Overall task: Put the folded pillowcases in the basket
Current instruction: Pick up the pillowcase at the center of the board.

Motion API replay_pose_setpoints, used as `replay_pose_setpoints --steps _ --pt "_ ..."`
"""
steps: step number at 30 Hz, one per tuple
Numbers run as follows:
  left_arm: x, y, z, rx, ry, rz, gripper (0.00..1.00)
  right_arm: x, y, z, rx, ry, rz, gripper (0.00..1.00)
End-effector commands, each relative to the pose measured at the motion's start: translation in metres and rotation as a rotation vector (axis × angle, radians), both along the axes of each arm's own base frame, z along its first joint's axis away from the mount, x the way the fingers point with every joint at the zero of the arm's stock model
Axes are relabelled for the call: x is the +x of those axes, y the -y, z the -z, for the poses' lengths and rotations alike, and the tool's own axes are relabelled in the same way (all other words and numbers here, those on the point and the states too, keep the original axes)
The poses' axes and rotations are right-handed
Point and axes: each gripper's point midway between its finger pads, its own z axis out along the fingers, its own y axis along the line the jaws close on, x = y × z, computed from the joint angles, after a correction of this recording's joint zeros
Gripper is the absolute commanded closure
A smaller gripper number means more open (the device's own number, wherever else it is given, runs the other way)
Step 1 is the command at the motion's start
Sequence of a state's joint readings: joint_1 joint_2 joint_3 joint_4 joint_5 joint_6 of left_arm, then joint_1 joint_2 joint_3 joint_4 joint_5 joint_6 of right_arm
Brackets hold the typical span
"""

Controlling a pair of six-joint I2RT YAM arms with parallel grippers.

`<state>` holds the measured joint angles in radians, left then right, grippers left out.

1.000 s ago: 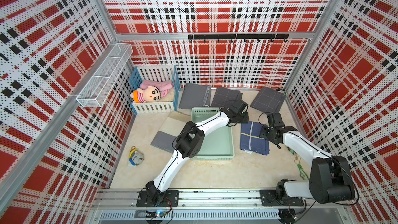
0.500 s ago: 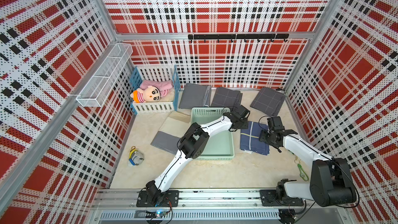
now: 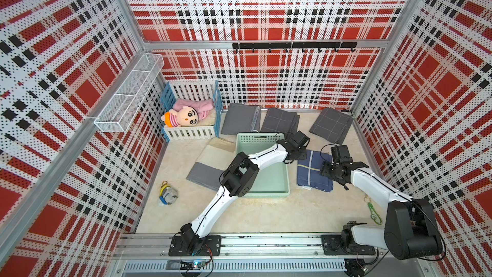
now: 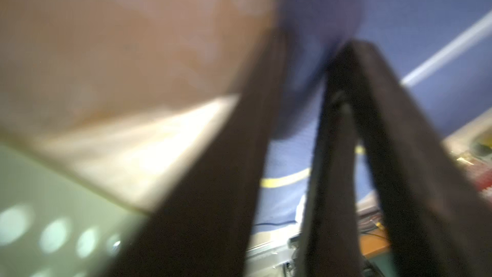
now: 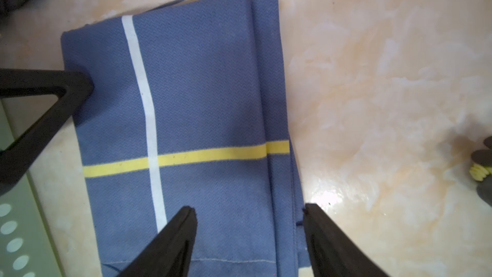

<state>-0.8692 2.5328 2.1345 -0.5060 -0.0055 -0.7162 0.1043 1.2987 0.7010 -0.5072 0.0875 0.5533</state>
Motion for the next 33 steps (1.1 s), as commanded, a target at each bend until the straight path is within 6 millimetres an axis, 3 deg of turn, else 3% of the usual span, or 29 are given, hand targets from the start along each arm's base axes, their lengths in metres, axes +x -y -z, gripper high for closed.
replay_pose_setpoints --steps 1,13,16,17,18,20,23,33 --pt "-0.002 -0.001 0.019 0.021 -0.027 0.01 0.9 -0.015 0.005 0.012 0.003 -0.047 0.041 0.27" --pt "0.005 -0.003 0.002 0.008 0.013 0.009 1.0 -0.051 -0.004 0.061 0.08 -0.203 0.07 0.29" --pt "0.002 0.003 0.002 -0.016 0.008 0.035 1.0 -0.05 -0.009 0.07 0.101 -0.209 0.055 0.4" --pt "-0.002 0.007 0.001 -0.031 0.007 0.055 1.0 -0.048 -0.011 0.071 0.113 -0.204 0.044 0.51" --pt "-0.004 0.012 -0.003 -0.059 0.014 0.078 1.0 -0.045 -0.014 0.071 0.127 -0.193 0.031 0.65" --pt "-0.008 0.015 -0.01 -0.083 0.035 0.095 1.0 -0.043 -0.018 0.066 0.148 -0.174 0.025 0.84" --pt "-0.009 0.016 -0.029 -0.121 0.072 0.1 1.0 -0.042 -0.019 0.054 0.156 -0.133 0.019 1.0" --pt "-0.037 0.018 -0.118 -0.219 0.205 0.141 1.0 -0.03 -0.031 -0.007 0.218 0.065 -0.017 1.0"
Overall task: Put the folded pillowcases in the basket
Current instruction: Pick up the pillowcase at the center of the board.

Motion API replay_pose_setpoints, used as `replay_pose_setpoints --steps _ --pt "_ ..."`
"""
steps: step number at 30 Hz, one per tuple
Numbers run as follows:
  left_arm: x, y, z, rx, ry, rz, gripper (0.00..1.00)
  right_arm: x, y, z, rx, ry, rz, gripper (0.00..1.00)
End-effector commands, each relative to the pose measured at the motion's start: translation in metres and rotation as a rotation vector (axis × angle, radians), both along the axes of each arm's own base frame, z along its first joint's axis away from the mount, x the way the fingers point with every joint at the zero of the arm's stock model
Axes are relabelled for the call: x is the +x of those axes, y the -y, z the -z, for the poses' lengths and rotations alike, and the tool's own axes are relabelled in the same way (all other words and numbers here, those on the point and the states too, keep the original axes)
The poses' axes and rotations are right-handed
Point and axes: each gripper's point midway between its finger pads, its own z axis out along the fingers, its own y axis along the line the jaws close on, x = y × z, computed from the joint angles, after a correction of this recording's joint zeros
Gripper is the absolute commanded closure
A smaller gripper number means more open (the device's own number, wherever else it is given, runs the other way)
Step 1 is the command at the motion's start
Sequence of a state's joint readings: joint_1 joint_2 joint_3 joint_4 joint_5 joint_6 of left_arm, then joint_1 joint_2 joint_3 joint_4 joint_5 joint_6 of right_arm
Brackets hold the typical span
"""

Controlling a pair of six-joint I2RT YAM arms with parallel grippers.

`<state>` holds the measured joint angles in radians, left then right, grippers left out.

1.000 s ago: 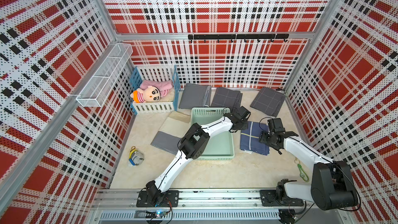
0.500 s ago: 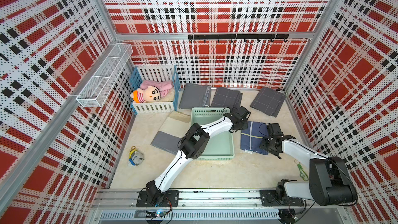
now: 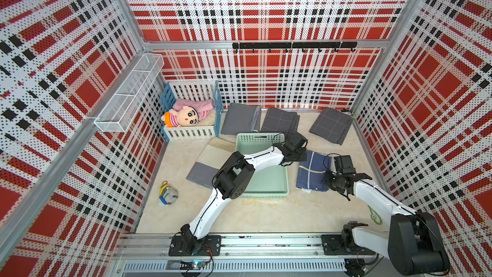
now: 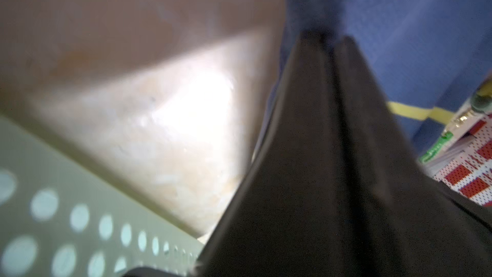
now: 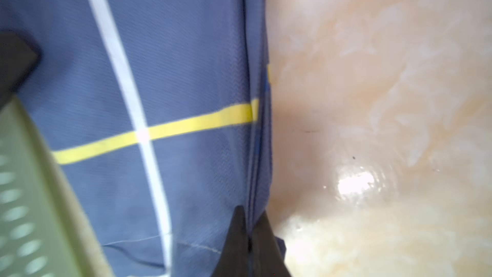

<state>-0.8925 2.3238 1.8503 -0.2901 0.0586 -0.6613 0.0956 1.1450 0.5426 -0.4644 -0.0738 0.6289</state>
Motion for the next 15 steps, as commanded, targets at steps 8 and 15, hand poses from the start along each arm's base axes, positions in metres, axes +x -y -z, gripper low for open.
replay_pose_setpoints --steps 8,15 --pt "-0.022 0.012 -0.103 -0.145 0.157 0.047 1.0 0.009 -0.009 -0.058 0.005 0.116 -0.017 1.0" --pt "-0.019 -0.043 -0.144 -0.15 0.212 -0.05 1.0 0.021 -0.055 -0.11 0.091 0.234 -0.125 1.0"
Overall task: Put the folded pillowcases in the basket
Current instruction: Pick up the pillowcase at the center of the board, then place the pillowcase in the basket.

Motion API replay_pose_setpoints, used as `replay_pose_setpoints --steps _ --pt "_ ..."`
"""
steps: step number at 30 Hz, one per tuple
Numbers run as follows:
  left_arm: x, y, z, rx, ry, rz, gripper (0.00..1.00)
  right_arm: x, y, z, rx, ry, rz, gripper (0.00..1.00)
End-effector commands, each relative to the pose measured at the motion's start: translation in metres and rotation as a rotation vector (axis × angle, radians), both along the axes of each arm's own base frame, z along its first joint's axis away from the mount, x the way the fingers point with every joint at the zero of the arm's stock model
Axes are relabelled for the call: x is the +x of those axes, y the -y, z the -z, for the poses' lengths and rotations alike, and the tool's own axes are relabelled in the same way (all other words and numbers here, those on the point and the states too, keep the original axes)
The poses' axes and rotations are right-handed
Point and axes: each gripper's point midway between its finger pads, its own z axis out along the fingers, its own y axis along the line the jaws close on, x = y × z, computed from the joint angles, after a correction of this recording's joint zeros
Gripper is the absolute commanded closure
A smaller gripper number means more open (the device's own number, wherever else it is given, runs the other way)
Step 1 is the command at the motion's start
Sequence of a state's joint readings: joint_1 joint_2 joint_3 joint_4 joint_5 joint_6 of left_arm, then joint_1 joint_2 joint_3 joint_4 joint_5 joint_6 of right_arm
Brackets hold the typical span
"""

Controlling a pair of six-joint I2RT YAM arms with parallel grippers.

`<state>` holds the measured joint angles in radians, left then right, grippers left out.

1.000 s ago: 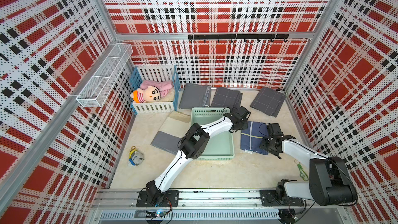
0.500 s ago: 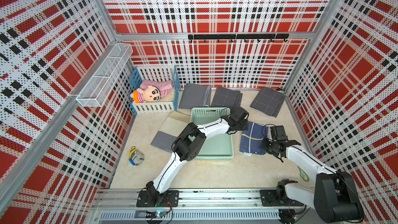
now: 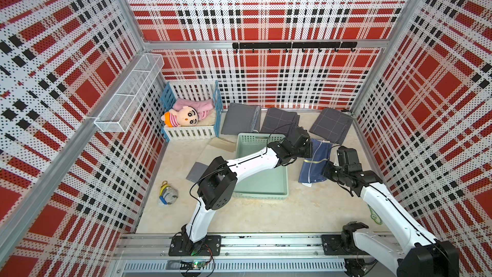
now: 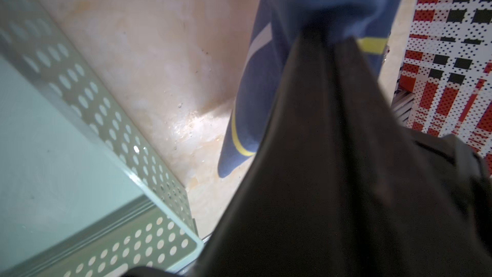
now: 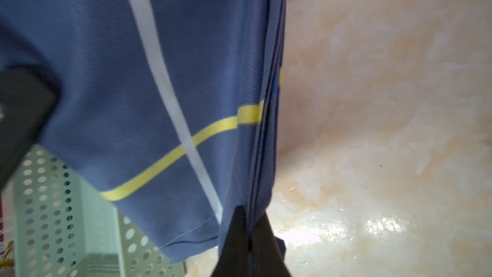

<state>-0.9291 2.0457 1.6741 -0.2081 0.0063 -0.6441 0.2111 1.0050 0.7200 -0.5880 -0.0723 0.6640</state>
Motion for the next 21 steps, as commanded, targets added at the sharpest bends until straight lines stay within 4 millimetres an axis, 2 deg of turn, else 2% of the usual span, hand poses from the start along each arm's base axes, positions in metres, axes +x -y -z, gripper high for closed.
replay_pose_setpoints --steps 1,8,10,13,16,21 --pt "0.01 -0.044 -0.042 -0.031 0.057 -0.077 1.0 0.005 -0.035 -0.027 0.058 0.054 -0.076 1.0" --pt "0.019 -0.137 -0.04 0.042 0.068 -0.224 1.0 0.006 -0.129 -0.044 0.1 0.085 -0.246 1.0" --pt "0.023 -0.164 -0.031 0.073 0.053 -0.268 1.0 0.006 -0.158 -0.041 0.119 0.076 -0.312 1.0" --pt "0.026 -0.205 -0.008 0.127 0.014 -0.336 1.0 0.007 -0.194 -0.022 0.107 0.035 -0.391 1.0" --pt "0.024 -0.235 0.006 0.159 -0.003 -0.373 1.0 0.008 -0.218 -0.011 0.096 0.022 -0.428 1.0" --pt "0.025 -0.261 0.045 0.25 -0.037 -0.413 1.0 0.009 -0.235 0.028 0.086 -0.049 -0.46 1.0"
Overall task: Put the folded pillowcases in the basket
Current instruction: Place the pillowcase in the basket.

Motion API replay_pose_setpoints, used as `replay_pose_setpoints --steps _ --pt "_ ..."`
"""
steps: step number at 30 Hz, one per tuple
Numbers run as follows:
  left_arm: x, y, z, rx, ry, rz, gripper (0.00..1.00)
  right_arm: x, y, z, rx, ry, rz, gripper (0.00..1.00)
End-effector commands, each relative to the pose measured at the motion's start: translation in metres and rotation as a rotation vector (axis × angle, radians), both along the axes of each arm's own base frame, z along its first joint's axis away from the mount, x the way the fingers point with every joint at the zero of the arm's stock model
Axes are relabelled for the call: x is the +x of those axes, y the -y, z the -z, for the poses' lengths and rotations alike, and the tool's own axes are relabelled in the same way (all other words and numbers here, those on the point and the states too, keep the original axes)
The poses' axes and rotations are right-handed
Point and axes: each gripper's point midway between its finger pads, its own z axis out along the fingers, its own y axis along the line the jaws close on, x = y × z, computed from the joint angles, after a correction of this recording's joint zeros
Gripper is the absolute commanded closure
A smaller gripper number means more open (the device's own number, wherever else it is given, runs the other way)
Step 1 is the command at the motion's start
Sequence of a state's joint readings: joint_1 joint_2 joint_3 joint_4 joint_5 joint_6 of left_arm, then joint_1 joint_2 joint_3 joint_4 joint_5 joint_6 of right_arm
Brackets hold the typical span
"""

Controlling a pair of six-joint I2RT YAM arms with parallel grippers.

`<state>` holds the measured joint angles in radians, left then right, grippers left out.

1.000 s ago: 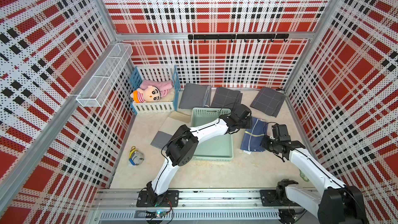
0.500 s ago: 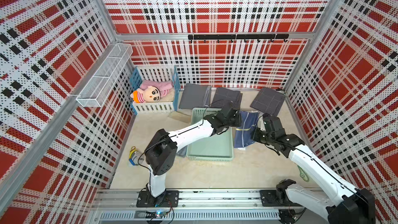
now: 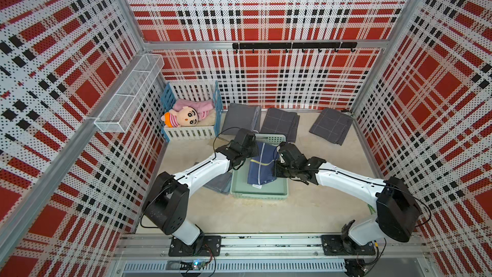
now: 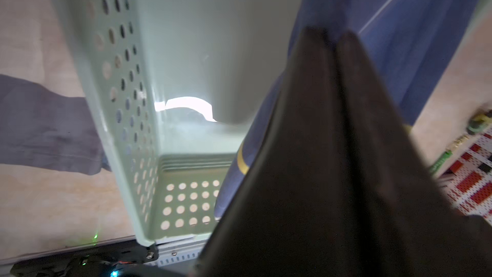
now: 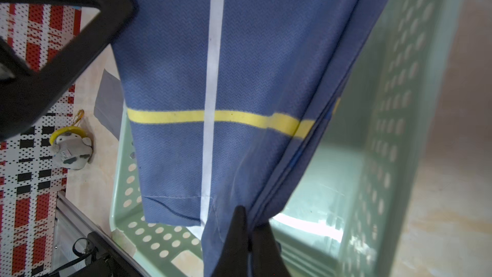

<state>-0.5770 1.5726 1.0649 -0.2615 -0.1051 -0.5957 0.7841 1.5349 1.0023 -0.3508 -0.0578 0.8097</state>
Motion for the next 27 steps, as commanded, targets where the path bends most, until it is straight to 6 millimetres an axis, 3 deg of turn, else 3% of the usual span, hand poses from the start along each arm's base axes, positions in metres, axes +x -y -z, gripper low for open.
replay_pose_setpoints --steps 1,6,12,15,16,17,22,23,27 --pt "0.005 -0.009 0.01 0.058 0.02 -0.003 1.0 0.007 -0.014 0.012 0.016 -0.002 -0.011 1.0" --pt "0.022 -0.01 0.025 0.085 0.019 -0.02 1.0 0.009 -0.016 0.03 -0.025 -0.02 -0.009 1.0" --pt "0.032 -0.018 0.043 0.118 0.003 -0.035 1.0 0.01 -0.013 0.038 -0.05 -0.023 -0.004 1.0" --pt "0.034 -0.022 0.048 0.129 -0.003 -0.047 1.0 0.009 -0.012 0.036 -0.056 -0.022 -0.005 0.71" --pt "0.033 -0.022 0.047 0.127 0.0 -0.045 0.92 0.009 -0.011 0.034 -0.062 -0.015 0.0 0.58" --pt "0.033 -0.022 0.043 0.123 0.008 -0.044 0.83 0.009 -0.009 0.029 -0.065 -0.004 0.0 0.53" --pt "0.028 -0.015 0.013 0.067 0.072 -0.011 0.55 0.008 0.002 0.008 -0.131 0.039 0.024 0.49" --pt "0.027 -0.014 0.011 0.063 0.077 -0.002 0.51 0.009 0.004 0.004 -0.156 0.047 0.029 0.48" --pt "0.02 -0.012 -0.007 0.057 0.118 0.0 0.5 0.01 0.009 -0.013 -0.191 0.082 0.042 0.44"
